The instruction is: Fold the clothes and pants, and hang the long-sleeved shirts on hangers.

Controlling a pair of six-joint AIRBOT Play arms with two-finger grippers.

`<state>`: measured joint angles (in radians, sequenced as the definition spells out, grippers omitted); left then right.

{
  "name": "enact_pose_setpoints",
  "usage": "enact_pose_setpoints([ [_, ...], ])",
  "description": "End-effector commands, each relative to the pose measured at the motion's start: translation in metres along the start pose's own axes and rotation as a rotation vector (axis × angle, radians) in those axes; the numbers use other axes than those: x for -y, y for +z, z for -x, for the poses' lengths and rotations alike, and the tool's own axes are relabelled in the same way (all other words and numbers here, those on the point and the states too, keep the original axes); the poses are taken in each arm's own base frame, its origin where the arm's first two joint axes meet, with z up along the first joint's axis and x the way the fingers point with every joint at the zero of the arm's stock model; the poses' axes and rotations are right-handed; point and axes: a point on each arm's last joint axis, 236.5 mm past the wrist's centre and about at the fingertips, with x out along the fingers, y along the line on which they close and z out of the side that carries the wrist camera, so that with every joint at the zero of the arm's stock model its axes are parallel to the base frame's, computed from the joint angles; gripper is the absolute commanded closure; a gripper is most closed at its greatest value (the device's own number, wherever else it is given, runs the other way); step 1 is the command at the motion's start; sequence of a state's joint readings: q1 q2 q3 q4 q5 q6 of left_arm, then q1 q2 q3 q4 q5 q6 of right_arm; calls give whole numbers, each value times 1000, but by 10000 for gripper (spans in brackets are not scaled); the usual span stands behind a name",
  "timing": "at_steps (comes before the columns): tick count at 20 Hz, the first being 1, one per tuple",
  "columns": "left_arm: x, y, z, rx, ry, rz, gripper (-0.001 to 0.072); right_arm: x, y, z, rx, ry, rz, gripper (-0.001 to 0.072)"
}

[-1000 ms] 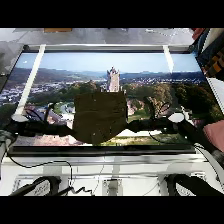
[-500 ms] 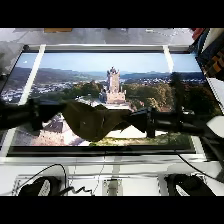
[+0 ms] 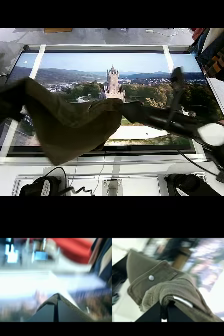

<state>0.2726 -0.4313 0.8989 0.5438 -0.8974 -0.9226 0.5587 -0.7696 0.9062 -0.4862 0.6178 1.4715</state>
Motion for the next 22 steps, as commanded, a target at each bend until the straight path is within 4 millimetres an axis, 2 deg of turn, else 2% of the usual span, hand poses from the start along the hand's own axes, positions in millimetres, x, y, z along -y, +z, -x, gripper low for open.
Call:
enact_pose_setpoints([
  [1, -55, -120, -49, -348, 33, 231, 696, 102, -8, -38, -21, -266, -56, 679],
  [3, -65, -178, -83, -488, 0, 280, 696, 156, -12, -60, -21, -368, -89, 680],
  [4, -65, -193, -103, -509, -13, 334, 696, 176, -8, -69, 13, -399, -120, 680],
  [6, -62, -196, -143, -453, -32, 435, 696, 208, 11, -80, 130, -440, -168, 680],
  [8, -67, -190, -171, -375, -27, 486, 696, 222, 35, -79, 237, -458, -142, 680],
  [11, -67, -192, -179, -365, -35, 565, 695, 240, 61, -62, 307, -493, -146, 680],
  [13, -52, -193, -175, -395, -95, 573, 696, 260, 65, -46, 283, -534, -192, 680],
  [14, -40, -195, -169, -427, -149, 589, 696, 268, 58, -40, 228, -555, -223, 680],
  [16, -17, -209, -149, -544, -248, 598, 696, 279, 22, -28, 15, -599, -246, 679],
  [18, -7, -247, -112, -763, -305, 515, 696, 270, -23, -17, -245, -585, -199, 679],
  [20, -15, -281, -74, -979, -263, 500, 695, 248, -70, -2, -504, -527, -163, 679],
  [22, -22, -303, -37, -1157, -220, 499, 695, 227, -106, 17, -700, -480, -195, 679],
])
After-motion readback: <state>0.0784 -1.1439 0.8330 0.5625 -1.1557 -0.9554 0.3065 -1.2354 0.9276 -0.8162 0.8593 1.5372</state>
